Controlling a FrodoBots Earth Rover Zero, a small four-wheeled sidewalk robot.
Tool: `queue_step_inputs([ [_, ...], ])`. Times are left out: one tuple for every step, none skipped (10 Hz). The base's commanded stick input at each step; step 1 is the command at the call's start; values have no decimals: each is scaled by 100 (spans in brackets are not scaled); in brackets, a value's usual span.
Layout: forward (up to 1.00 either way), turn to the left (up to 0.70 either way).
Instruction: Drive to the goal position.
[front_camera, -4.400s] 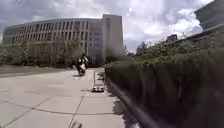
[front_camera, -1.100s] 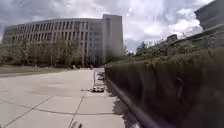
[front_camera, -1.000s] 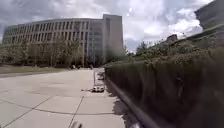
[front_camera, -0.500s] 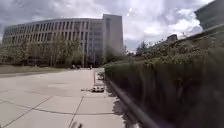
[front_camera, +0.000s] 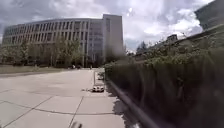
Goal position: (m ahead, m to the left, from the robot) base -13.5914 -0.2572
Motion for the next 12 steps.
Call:
queue_step_inputs([
  [-31,0],
  [-46,0],
  [-8,0],
  [-5,0],
  [-3,0],
  [0,0],
  [4,0],
  [5,0],
  [8,0],
  [24,0],
  [53,0],
  [70,17],
])
